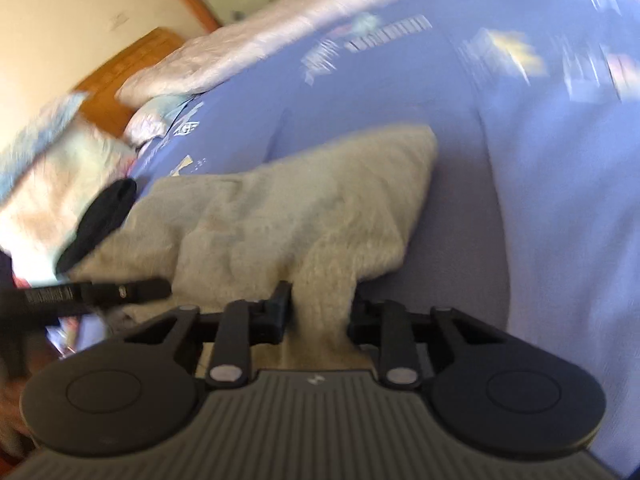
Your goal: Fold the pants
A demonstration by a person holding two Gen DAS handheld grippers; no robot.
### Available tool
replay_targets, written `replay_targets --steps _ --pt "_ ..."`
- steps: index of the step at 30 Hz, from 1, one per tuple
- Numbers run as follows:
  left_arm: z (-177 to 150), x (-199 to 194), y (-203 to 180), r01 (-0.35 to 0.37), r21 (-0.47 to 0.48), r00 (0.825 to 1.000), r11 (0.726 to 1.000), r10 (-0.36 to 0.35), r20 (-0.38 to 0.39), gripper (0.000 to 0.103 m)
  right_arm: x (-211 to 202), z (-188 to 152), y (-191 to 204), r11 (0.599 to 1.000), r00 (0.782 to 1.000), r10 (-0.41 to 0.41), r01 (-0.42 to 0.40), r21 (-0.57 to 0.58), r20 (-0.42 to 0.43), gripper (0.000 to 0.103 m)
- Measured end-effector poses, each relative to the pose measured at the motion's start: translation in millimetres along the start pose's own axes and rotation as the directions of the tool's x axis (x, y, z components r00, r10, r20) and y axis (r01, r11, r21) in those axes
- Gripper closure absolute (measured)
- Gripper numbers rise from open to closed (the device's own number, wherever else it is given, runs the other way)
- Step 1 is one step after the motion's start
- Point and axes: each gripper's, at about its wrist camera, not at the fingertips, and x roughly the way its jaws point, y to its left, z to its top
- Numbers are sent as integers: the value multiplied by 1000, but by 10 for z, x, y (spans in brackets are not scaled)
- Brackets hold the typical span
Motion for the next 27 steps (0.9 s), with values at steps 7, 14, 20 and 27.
replay_targets --steps 7,14,20,27 --pt "805 -15 -407 17 119 989 993 -34 146 82 -204 675 300 976 963 -24 81 -204 269 79" --pt "1317 843 -739 -54 161 988 986 28 155 80 277 1406 -79 965 928 -89 171 -201 362 78" --pt "1013 1795 -806 -222 229 975 948 208 82 65 1192 1487 -536 937 935 -294 322 -133 197 75" --pt "902 1574 -868 -308 202 951 930 298 79 43 1067 1420 -759 932 913 -362 359 50 186 33"
